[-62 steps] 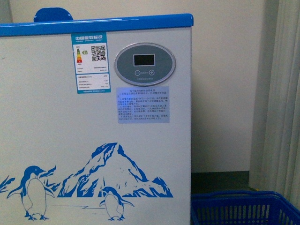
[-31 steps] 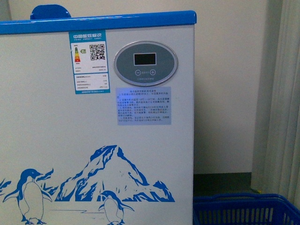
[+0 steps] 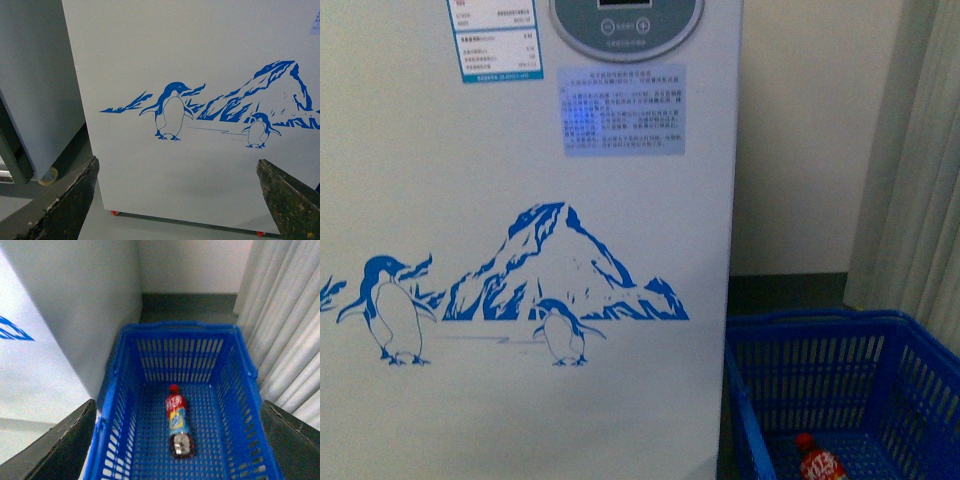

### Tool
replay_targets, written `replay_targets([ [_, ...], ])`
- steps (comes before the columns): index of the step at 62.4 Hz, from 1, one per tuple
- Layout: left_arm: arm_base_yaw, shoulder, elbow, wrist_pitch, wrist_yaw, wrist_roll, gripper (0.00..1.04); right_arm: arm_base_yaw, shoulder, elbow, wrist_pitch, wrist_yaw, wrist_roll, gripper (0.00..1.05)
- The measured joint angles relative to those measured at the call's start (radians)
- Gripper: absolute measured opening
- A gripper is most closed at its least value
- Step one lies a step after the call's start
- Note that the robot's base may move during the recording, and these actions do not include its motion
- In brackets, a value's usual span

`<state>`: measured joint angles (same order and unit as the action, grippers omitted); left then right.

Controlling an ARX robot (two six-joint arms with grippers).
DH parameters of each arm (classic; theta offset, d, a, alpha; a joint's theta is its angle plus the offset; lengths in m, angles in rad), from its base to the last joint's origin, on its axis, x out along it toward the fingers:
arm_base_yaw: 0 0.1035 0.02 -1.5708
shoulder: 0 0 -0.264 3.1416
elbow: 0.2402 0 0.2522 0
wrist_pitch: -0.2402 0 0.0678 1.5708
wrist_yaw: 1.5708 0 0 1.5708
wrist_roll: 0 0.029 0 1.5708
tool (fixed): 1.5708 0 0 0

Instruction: Put drink in fridge

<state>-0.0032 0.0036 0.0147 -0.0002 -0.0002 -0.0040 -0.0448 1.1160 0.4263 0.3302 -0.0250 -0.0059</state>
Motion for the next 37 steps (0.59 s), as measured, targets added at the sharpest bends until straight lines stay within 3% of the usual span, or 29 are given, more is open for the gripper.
replay_targets([
  [19, 0.000, 0.000, 0.000, 0.000, 0.000, 0.000, 0.97, -0.006, 0.601, 0.350, -0.010, 0.077, -0.090, 0.97],
  [37, 0.000, 0.000, 0.000, 0.000, 0.000, 0.000, 0.97, -0.024, 0.917, 0.636, -0.077, 0.097, -0.150, 0.97],
])
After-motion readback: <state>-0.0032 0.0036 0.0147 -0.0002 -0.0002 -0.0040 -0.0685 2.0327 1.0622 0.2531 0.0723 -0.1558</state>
